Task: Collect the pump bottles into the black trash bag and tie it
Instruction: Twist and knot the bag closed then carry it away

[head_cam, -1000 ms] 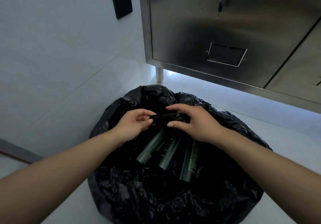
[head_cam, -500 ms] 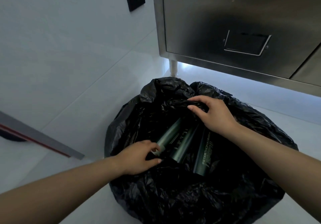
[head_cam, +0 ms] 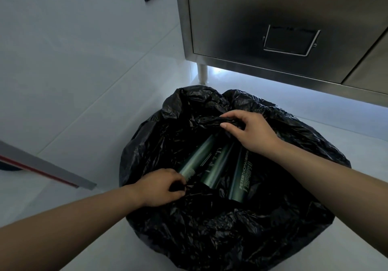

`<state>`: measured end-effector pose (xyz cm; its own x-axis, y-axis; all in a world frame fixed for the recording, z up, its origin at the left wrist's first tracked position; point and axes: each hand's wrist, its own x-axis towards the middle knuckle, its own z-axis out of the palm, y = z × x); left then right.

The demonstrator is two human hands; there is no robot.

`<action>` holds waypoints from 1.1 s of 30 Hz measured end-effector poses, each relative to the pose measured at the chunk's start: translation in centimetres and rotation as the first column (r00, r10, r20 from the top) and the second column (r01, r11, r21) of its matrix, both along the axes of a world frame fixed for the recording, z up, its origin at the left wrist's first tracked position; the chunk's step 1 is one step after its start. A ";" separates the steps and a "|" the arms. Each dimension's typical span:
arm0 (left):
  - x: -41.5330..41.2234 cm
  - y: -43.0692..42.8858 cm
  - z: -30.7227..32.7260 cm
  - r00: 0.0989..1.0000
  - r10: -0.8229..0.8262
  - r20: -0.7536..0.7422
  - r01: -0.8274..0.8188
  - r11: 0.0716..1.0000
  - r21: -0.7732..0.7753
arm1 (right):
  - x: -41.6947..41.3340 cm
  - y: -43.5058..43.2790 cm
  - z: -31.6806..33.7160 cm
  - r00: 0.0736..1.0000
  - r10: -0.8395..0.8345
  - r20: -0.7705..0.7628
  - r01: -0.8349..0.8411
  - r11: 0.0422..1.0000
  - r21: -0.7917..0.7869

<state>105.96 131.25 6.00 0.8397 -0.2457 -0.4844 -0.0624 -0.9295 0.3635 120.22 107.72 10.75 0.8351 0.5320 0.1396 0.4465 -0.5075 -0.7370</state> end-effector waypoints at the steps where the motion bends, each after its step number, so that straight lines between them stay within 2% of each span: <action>1: 0.0 0.1 -0.2 1.000 -0.012 -0.026 0.014 0.994 0.108 | 0.0 0.0 0.0 1.000 0.004 0.002 -0.004 1.000 -0.003; 3: 0.0 0.5 -0.4 0.991 0.002 -0.137 0.027 0.978 0.208 | 0.0 0.0 0.1 1.000 0.005 -0.001 -0.005 1.000 -0.006; 6: -0.1 1.1 -0.4 0.978 0.029 -0.206 -0.001 0.991 0.136 | -0.1 0.0 0.2 1.000 0.009 -0.001 -0.009 1.000 -0.006; 10: 0.1 1.4 -0.4 0.989 0.080 -0.123 -0.075 0.996 0.039 | -0.2 0.1 0.3 1.000 0.007 0.007 -0.007 1.000 -0.002; 13: 0.5 1.5 -0.7 0.997 0.076 -0.002 -0.076 0.997 0.023 | -0.2 0.1 0.4 1.000 0.001 0.009 -0.001 1.000 0.003; 15: 0.7 1.7 -1.2 0.999 -0.014 0.037 0.009 0.990 0.143 | -0.2 0.0 0.5 1.000 0.003 0.008 -0.003 1.000 0.010; 18: 0.8 2.1 -1.6 0.978 -0.165 -0.126 0.204 0.877 0.436 | -0.1 -0.3 0.5 1.000 0.008 0.005 -0.008 1.000 0.023; 20: 1.0 2.5 -1.6 0.957 -0.155 -0.246 0.264 0.817 0.513 | -0.1 -0.5 0.5 1.000 0.003 0.007 -0.003 1.000 0.027; 22: 1.2 2.7 -1.1 0.943 -0.157 -0.293 0.293 0.809 0.510 | 0.0 -0.7 0.5 1.000 -0.003 0.009 0.003 1.000 0.022; 25: 1.4 2.7 -0.6 0.956 -0.147 -0.254 0.247 0.871 0.424 | 0.0 -0.9 0.5 1.000 -0.006 0.008 0.006 1.000 0.017; 28: 1.7 2.5 0.2 0.984 -0.113 -0.137 0.150 0.940 0.306 | 0.0 -0.8 0.6 1.000 -0.007 -0.003 0.007 1.000 0.013; 31: 2.6 2.0 1.9 0.998 -0.027 0.058 0.026 0.999 0.029 | 0.0 -0.6 0.9 1.000 -0.005 -0.003 0.005 1.000 0.025; 33: 3.7 1.3 4.0 0.973 0.102 0.207 -0.059 0.977 -0.204 | 0.2 -0.6 1.0 1.000 -0.011 -0.001 0.011 0.999 0.044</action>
<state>109.65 132.51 9.97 0.9396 -0.2448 -0.2395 -0.0868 -0.8467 0.5249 120.39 107.15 11.72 0.8410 0.5164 0.1616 0.4403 -0.4795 -0.7591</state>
